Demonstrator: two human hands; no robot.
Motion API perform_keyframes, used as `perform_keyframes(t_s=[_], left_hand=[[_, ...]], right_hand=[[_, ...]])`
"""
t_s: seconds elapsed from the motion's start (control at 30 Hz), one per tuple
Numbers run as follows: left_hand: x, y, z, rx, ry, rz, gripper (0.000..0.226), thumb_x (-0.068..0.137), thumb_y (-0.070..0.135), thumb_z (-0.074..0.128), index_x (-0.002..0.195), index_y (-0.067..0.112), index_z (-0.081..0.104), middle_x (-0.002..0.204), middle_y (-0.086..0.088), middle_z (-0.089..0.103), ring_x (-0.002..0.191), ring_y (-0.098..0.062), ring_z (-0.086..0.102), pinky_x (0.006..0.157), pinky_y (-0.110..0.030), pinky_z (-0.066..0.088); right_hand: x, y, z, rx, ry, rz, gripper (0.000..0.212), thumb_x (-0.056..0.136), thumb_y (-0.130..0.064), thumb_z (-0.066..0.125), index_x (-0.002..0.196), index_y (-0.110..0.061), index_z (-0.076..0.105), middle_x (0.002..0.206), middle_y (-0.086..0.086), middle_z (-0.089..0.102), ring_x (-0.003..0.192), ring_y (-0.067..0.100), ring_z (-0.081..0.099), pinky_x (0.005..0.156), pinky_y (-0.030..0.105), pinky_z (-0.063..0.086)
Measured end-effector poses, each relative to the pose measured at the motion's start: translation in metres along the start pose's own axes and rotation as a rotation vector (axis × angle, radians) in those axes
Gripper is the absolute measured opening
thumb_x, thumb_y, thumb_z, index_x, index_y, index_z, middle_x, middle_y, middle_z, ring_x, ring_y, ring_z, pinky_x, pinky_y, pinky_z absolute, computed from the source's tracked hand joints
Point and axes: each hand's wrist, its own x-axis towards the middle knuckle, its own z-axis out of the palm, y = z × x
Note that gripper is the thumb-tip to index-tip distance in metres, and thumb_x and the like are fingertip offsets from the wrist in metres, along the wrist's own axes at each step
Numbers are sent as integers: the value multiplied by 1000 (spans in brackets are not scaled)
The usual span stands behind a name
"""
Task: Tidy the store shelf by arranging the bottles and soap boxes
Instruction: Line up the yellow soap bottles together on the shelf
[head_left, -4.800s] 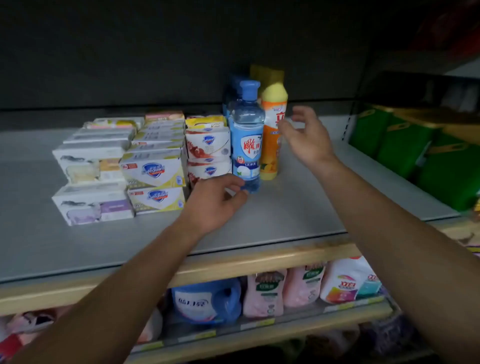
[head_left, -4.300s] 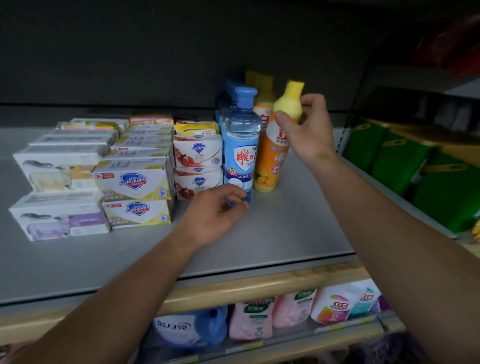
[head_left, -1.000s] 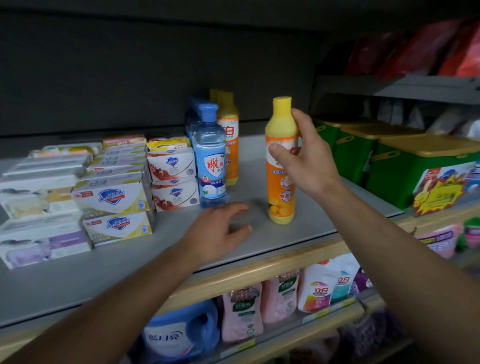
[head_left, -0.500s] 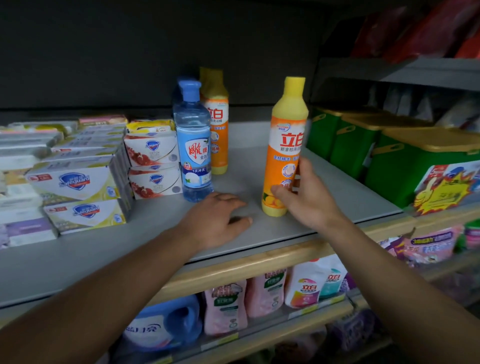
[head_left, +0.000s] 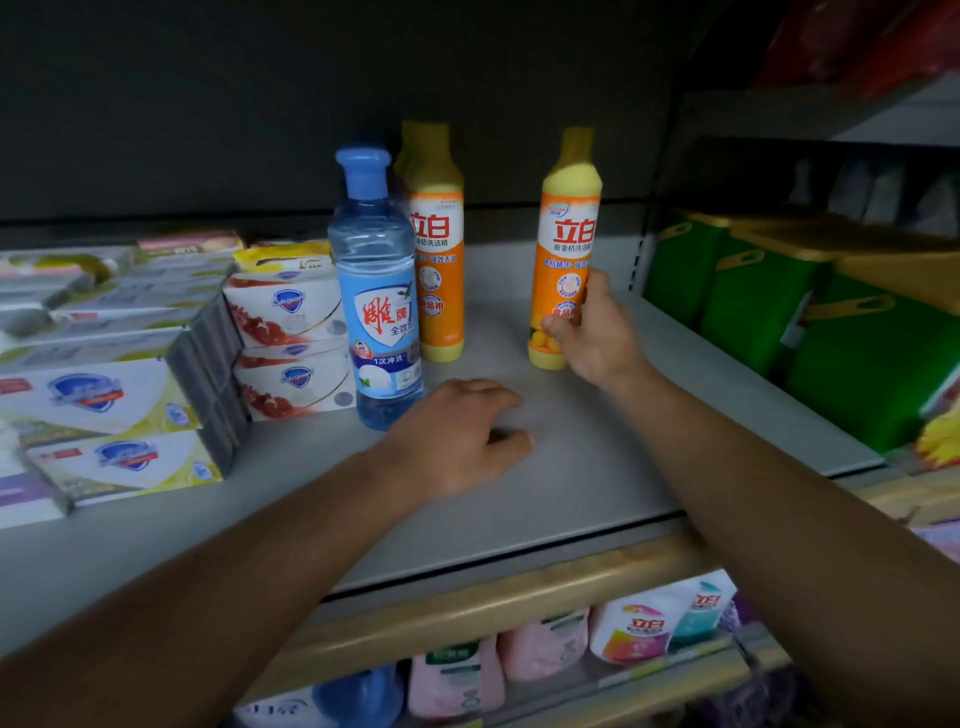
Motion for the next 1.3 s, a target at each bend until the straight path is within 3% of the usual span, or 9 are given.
perform_keyframes(t_s=[0.27, 0.37, 0.53, 0.8, 1.0, 1.07, 1.13, 1.23, 1.3], left_hand=[[27, -5, 19, 12, 45, -62, 56, 89, 52, 56, 137, 22, 54, 142, 2, 52, 132, -17, 41, 107, -21, 26], [27, -5, 19, 14, 57, -54, 65, 82, 60, 49, 134, 22, 57, 139, 2, 54, 130, -16, 44, 110, -22, 29], [27, -6, 20, 3, 80, -54, 56, 87, 54, 58, 137, 28, 54, 141, 8, 50, 132, -11, 39, 110, -25, 32], [29, -7, 21, 14, 75, -54, 59, 86, 58, 56, 139, 32, 50, 143, 12, 46, 134, -8, 34, 110, -28, 33], [29, -7, 21, 9, 55, -48, 59, 87, 56, 57, 140, 31, 49, 143, 11, 47, 134, -9, 34, 111, -24, 30], [29, -7, 20, 16, 42, -48, 59, 87, 55, 57, 140, 29, 50, 143, 10, 47, 133, -11, 35, 111, -21, 27], [30, -7, 19, 11, 23, -51, 59, 88, 54, 57, 140, 28, 49, 145, 9, 46, 134, -13, 34, 110, -19, 25], [29, -7, 15, -22, -4, -53, 58, 87, 53, 59, 139, 27, 50, 145, 7, 46, 135, -13, 35, 110, -20, 24], [28, -7, 13, -39, -17, -43, 56, 87, 50, 61, 136, 24, 54, 142, 5, 50, 133, -15, 39, 111, -23, 27]], right_hand=[[61, 22, 22, -2, -1, -11, 64, 92, -26, 68, 143, -11, 33, 141, 9, 52, 123, 29, 54, 103, 42, 43], [81, 25, 33, 9, -5, 7, 64, 93, -25, 67, 145, -12, 32, 142, 9, 51, 125, 29, 52, 104, 43, 42], [107, 24, 47, 38, -6, 49, 60, 93, -25, 67, 142, -13, 34, 140, 10, 52, 124, 31, 53, 104, 45, 43], [126, 27, 63, -22, 2, 66, 59, 92, -28, 67, 139, -10, 35, 139, 14, 52, 123, 34, 53, 101, 43, 43], [126, 21, 46, -94, -117, 151, 67, 88, -35, 71, 139, -10, 35, 139, 13, 51, 124, 31, 52, 98, 38, 44], [119, 15, 33, -151, -84, 144, 71, 86, -38, 72, 139, -7, 37, 140, 15, 49, 126, 31, 51, 97, 36, 43], [109, 4, 18, -174, 11, 51, 61, 89, -37, 68, 137, -8, 45, 138, 13, 52, 126, 29, 51, 98, 33, 42], [92, -33, 0, 17, 68, -84, 34, 89, -38, 63, 116, -17, 60, 110, -2, 63, 104, 16, 58, 78, 22, 44], [83, -63, -5, 116, 38, -152, 30, 88, -44, 62, 109, -23, 63, 94, -12, 62, 91, 8, 58, 64, 9, 39]])
